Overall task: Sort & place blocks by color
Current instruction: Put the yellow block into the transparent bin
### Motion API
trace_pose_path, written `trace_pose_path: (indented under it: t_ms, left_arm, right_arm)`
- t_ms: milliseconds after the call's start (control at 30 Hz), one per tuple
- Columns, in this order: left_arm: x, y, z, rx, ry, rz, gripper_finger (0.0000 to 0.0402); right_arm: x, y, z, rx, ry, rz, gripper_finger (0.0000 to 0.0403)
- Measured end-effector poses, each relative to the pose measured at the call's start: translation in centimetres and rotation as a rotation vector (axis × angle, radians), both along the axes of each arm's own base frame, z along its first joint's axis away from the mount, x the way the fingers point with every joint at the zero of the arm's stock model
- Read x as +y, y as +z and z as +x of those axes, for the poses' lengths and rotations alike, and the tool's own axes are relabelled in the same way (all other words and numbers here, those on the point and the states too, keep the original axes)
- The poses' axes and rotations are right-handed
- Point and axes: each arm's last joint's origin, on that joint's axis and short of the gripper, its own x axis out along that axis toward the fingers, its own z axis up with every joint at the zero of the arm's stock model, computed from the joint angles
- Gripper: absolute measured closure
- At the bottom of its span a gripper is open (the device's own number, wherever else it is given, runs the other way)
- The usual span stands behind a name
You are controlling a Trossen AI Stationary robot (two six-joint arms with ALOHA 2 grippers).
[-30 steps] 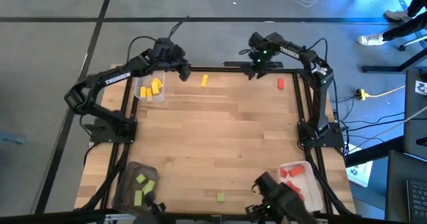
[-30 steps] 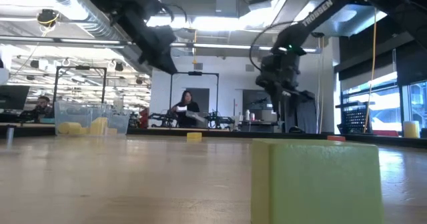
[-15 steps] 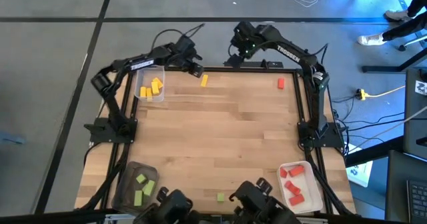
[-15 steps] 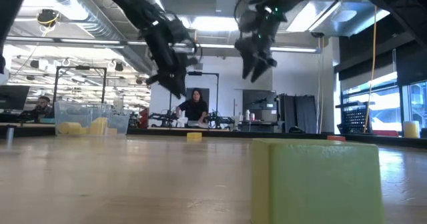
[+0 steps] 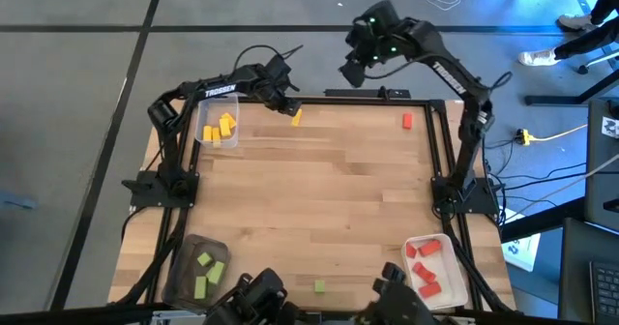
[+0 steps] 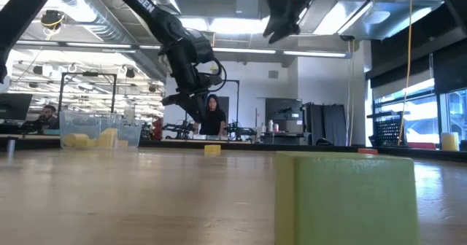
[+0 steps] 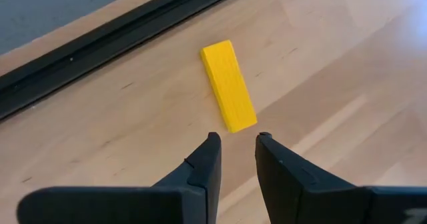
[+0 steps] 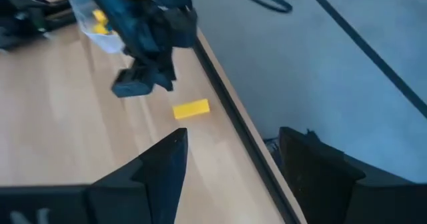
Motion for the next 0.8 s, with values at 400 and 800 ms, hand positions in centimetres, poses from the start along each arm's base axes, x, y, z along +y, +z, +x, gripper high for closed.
trace_pose_path:
  t_ms: [400,800]
  left_arm:
    - [-0.4,0.1,0.6,-0.065,-0.048,-0.04,0.0319]
    - [-0.2,0.2,0.7,-0.063,0.007,-0.022,0.0319]
  right_arm:
    - [2.9,-1.0,-2.8,-0.191,0.137,0.012,0.0166]
    - [6.9,-4.4,-7.5,-0.395,0.108,-0.161,0.0166]
